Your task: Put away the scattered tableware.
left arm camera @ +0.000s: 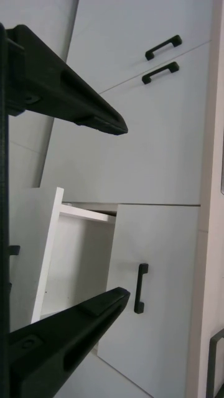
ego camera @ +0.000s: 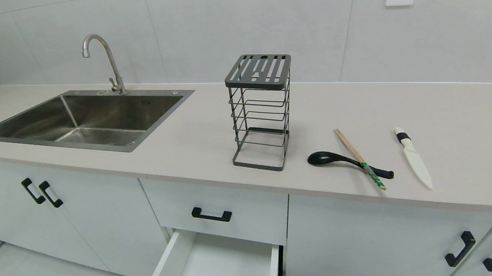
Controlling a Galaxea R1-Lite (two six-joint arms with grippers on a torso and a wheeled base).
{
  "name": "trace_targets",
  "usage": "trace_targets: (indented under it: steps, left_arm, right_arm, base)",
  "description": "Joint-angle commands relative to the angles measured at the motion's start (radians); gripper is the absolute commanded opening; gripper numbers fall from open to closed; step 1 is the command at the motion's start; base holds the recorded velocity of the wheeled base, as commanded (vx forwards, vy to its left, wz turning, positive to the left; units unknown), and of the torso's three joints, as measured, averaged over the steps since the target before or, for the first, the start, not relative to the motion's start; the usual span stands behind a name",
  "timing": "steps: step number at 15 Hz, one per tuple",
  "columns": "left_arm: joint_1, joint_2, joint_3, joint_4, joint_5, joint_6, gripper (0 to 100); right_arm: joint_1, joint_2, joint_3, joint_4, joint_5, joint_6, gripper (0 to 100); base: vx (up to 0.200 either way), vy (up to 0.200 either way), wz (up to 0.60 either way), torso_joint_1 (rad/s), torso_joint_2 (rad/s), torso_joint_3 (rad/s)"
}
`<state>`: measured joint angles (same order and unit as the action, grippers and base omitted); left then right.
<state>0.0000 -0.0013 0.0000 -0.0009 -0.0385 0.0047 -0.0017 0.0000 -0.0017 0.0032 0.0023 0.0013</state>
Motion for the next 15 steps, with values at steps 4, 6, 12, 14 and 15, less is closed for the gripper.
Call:
trace_targets:
  steps: [4, 6, 12, 14, 15]
  left_arm:
    - [0.000, 0.001, 0.000, -0.001, 0.000, 0.000, 100]
    - [0.002, 0.001, 0.000, -0.001, 0.000, 0.000, 100]
    - [0.000, 0.001, 0.000, -0.001, 0.000, 0.000, 100]
    - [0.000, 0.001, 0.000, -0.001, 0.000, 0.000, 100]
    - [0.000, 0.001, 0.000, -0.001, 0.000, 0.000, 100]
  right_arm:
    - [0.000, 0.000, -0.001, 0.000, 0.001, 0.013, 100]
    - [0.000, 0.000, -0.001, 0.001, -0.005, 0.013, 100]
    - [-0.006, 0.034, -0.110, -0.152, -0.013, -0.044, 100]
    - [0.000, 0.167, -0.216, -0.147, 0.048, -0.044, 100]
    - [0.008, 0.250, -0.284, -0.144, 0.087, -0.044, 100]
  base:
    - [0.000, 0.000, 0.00, 0.000, 0.00, 0.000]
    - [0.000, 0.000, 0.00, 0.000, 0.00, 0.000]
    - [0.000, 0.000, 0.00, 0.000, 0.00, 0.000]
    - [0.000, 0.000, 0.00, 0.000, 0.00, 0.000]
    - [0.000, 0.000, 0.00, 0.000, 0.00, 0.000]
